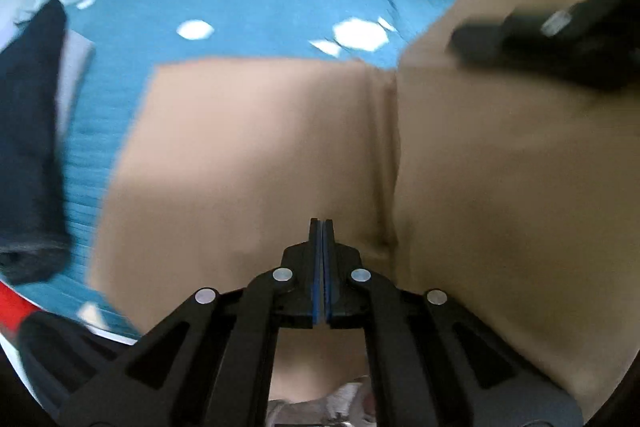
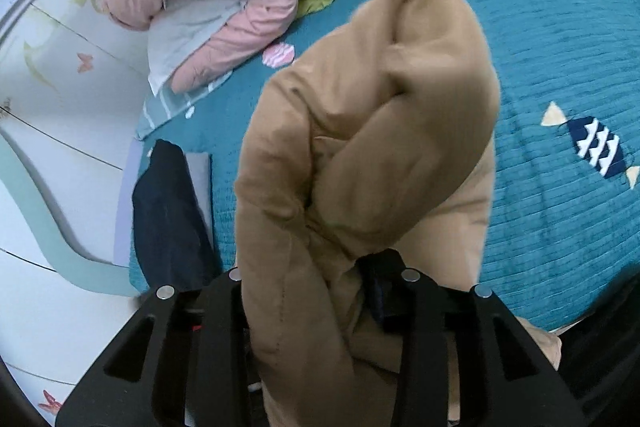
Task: Fold large clothes
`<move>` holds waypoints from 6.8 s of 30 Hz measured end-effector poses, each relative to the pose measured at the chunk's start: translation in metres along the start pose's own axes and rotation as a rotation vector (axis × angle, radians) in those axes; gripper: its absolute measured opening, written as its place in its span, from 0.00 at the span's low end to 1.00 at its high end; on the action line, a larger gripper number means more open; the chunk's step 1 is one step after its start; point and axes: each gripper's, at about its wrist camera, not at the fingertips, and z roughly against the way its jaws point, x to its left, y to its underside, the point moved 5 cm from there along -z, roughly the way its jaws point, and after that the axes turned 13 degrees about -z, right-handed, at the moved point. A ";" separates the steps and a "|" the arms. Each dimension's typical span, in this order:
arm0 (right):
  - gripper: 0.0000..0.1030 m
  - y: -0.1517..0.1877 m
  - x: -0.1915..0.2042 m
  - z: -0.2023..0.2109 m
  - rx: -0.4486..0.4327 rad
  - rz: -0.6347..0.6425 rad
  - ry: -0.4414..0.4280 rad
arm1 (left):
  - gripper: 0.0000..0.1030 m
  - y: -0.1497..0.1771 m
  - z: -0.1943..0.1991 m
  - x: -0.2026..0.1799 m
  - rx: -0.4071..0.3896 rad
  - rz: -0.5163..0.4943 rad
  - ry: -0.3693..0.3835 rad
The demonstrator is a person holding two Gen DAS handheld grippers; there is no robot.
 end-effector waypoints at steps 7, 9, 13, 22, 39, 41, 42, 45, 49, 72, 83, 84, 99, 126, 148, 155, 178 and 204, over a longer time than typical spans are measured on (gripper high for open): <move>0.35 0.016 0.036 -0.062 0.038 0.098 0.101 | 0.40 0.017 0.023 0.062 0.000 0.077 -0.177; 0.37 0.023 0.044 -0.077 0.058 0.120 0.112 | 0.40 0.023 0.028 0.079 0.001 0.127 -0.173; 0.57 0.040 0.062 -0.107 0.152 0.180 0.091 | 0.40 0.030 0.026 0.112 0.024 0.184 -0.236; 0.70 0.063 0.073 -0.124 0.361 0.131 -0.123 | 0.60 0.043 0.058 0.150 -0.040 0.279 -0.225; 0.78 0.032 0.043 -0.042 0.282 0.027 -0.326 | 0.77 0.030 0.128 0.122 -0.179 0.235 -0.166; 0.71 0.024 0.035 -0.011 0.134 0.128 -0.236 | 0.77 0.022 0.120 0.104 -0.166 0.194 -0.137; 0.69 0.021 0.029 0.002 0.072 0.165 -0.181 | 0.77 0.019 0.113 0.091 -0.160 0.162 -0.113; 0.45 0.027 0.012 0.017 -0.035 0.223 -0.034 | 0.71 0.015 0.089 0.058 -0.113 0.095 -0.019; 0.38 0.042 -0.014 -0.001 -0.033 0.246 0.108 | 0.36 0.026 0.046 0.045 0.045 0.056 -0.080; 0.20 0.000 0.014 -0.025 -0.075 0.274 0.110 | 0.26 -0.053 0.088 0.051 -0.107 0.057 -0.120; 0.18 -0.010 0.006 -0.146 -0.072 0.278 0.168 | 0.24 -0.072 -0.054 0.132 -0.022 0.290 -0.009; 0.18 -0.008 0.009 -0.147 -0.094 0.305 0.183 | 0.24 -0.071 -0.056 0.134 -0.033 0.270 -0.015; 0.90 -0.034 -0.013 -0.040 -0.102 0.215 0.009 | 0.91 -0.034 0.039 0.108 -0.132 0.024 -0.027; 0.94 -0.006 -0.061 -0.130 0.277 -0.036 -0.164 | 0.96 0.007 -0.052 0.107 0.041 0.247 0.401; 0.52 0.004 0.011 -0.058 0.180 0.096 -0.384 | 0.57 -0.028 0.019 0.077 -0.162 0.262 0.300; 0.46 0.008 0.045 -0.041 0.160 0.138 -0.417 | 0.48 -0.032 0.064 0.089 -0.233 0.242 0.256; 0.44 0.075 0.339 0.052 0.189 0.558 -0.626 | 0.41 -0.011 0.338 0.225 -0.538 0.315 -0.073; 0.78 0.062 0.332 -0.130 -0.129 0.749 -0.083 | 0.72 0.074 0.195 0.397 -0.171 0.504 -0.439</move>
